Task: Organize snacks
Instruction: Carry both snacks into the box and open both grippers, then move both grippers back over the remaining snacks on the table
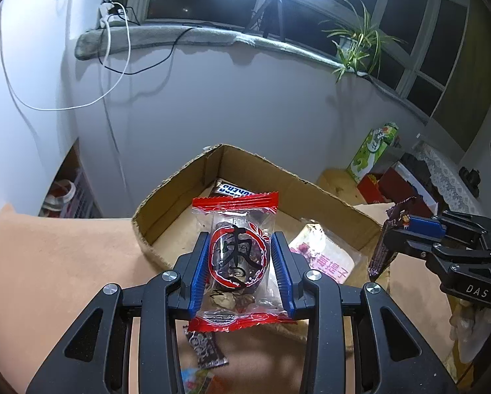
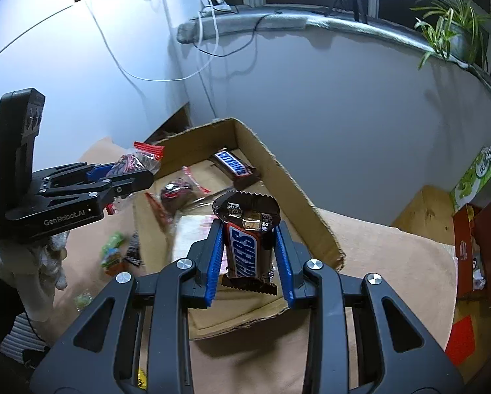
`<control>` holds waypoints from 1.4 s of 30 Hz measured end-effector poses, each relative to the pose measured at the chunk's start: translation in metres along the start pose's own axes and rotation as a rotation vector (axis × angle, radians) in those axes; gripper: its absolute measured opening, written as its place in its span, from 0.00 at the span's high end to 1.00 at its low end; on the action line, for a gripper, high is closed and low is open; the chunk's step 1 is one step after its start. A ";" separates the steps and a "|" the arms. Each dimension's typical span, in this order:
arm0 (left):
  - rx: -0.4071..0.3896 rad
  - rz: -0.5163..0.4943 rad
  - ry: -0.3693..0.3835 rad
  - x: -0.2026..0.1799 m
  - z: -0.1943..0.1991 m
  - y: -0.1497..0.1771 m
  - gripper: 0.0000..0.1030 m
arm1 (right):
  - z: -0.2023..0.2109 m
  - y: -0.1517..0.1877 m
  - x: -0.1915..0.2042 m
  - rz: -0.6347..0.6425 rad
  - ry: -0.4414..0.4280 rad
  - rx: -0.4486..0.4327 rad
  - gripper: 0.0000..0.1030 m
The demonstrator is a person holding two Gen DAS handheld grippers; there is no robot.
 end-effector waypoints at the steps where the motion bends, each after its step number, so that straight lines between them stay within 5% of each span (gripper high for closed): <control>1: 0.006 -0.001 -0.001 -0.001 -0.003 0.000 0.66 | -0.002 0.000 -0.001 -0.002 0.001 0.003 0.69; 11: 0.056 -0.010 0.007 -0.007 -0.021 0.003 0.65 | -0.011 0.004 -0.005 0.003 0.014 0.021 0.69; 13: 0.054 -0.017 0.012 -0.008 -0.021 0.003 0.63 | -0.009 0.002 -0.003 0.012 0.024 0.011 0.45; 16: 0.050 -0.021 0.006 -0.010 -0.019 0.002 0.41 | -0.002 0.000 0.000 0.023 0.046 -0.019 0.29; 42: -0.035 -0.010 0.013 0.002 0.045 0.011 0.41 | 0.050 0.024 0.051 0.091 0.040 -0.060 0.28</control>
Point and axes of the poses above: each gripper's, at about its wrist camera, not at the fingertips, and z roughly against the way its jaws point, x to its left, y to its underside, the point moved 4 cm from there along -z, roughly the way its jaws point, and after that the axes turned 2 degrees about z, right-handed, at the moved point
